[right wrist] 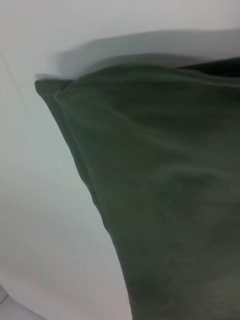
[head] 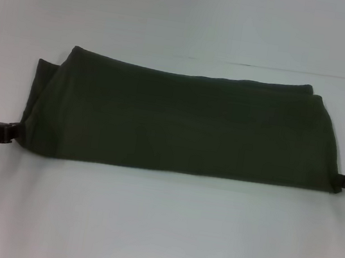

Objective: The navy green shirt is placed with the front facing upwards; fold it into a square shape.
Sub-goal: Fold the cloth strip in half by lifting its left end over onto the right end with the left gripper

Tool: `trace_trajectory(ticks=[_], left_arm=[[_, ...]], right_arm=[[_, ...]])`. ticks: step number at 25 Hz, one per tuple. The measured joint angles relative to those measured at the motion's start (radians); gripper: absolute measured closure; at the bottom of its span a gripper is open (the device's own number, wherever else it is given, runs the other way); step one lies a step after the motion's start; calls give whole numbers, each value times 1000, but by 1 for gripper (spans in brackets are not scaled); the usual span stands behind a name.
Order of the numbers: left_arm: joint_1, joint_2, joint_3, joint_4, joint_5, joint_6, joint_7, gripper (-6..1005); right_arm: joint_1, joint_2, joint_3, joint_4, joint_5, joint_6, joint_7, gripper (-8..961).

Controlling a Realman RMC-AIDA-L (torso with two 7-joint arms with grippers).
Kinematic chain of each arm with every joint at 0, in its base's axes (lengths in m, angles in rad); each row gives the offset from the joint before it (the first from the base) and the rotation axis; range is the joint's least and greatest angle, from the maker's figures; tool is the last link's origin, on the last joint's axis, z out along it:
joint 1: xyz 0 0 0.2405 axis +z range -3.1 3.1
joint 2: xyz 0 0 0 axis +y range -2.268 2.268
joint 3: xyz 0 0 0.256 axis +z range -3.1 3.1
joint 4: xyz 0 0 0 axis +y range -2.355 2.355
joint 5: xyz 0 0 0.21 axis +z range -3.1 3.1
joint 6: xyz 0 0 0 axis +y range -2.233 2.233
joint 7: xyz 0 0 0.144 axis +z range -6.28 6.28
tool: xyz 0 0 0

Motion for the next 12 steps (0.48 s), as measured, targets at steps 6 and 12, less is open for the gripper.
trace_trajectory(ticks=[6,12], left_arm=[[2,0,-5,9,1,17,0,998],[17,0,-9,40,1,46,-13,999]], right_arm=[[-16,0,7,-7,4,-16,-9,947],[-29,-1,28,-10,7,-47,-33,922]])
